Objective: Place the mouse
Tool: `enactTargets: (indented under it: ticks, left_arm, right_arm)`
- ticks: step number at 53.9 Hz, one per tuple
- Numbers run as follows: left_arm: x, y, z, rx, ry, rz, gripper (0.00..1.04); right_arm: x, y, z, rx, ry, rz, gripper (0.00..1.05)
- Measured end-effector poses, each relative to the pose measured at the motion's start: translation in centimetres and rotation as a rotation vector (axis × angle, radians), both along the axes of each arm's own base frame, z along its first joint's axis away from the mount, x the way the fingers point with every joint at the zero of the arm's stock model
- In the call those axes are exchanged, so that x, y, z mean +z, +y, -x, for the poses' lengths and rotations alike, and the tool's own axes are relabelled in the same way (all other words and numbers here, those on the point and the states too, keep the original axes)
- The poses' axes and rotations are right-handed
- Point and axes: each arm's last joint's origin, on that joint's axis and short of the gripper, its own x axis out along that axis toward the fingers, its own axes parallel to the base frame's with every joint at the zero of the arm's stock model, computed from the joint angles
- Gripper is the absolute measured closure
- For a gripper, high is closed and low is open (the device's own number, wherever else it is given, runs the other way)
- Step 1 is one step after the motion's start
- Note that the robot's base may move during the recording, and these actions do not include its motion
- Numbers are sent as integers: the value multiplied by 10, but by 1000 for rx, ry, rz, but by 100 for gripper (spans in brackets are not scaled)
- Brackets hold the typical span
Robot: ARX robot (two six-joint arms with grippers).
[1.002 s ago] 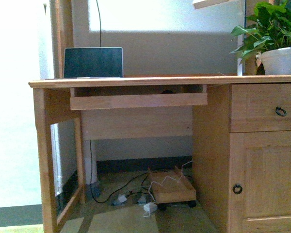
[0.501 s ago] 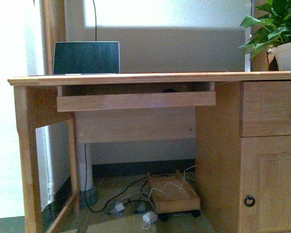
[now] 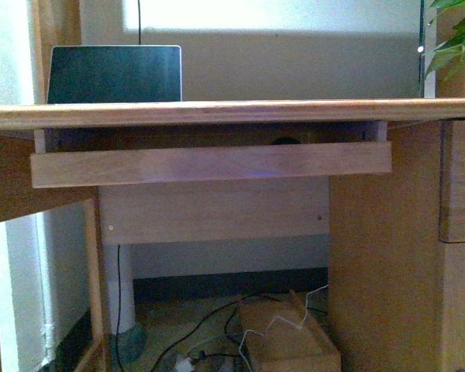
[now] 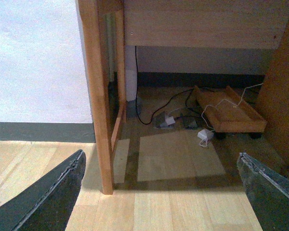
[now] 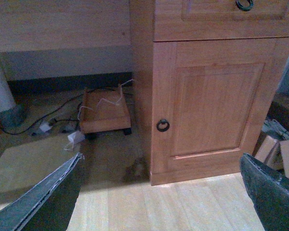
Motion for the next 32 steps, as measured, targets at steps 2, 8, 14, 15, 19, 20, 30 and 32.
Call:
enactTargets:
  ticks: [2,8,14,15,19,20,30,32]
  left_arm:
    - [0,0,0,0,0,0,8]
    - [0,0,0,0,0,0,8]
    - [0,0,0,0,0,0,8]
    - [0,0,0,0,0,0,8]
    - [0,0,0,-1,1,0,8]
    - [0,0,0,0,1,0,8]
    - [0,0,0,-1,0,0,8]
    - [0,0,0,0,0,0,8]
  right_arm:
    - [0,0,0,2,0,0,7]
    - [0,0,0,0,0,0,7]
    - [0,0,0,1,0,0,7]
    - [0,0,0,1,0,0,7]
    - [0,0,0,1,0,0,7]
    - [0,0,0,0,0,0,7]
    - [0,0,0,-1,1,0,7]
    - [0,0,0,-2,1,0,7]
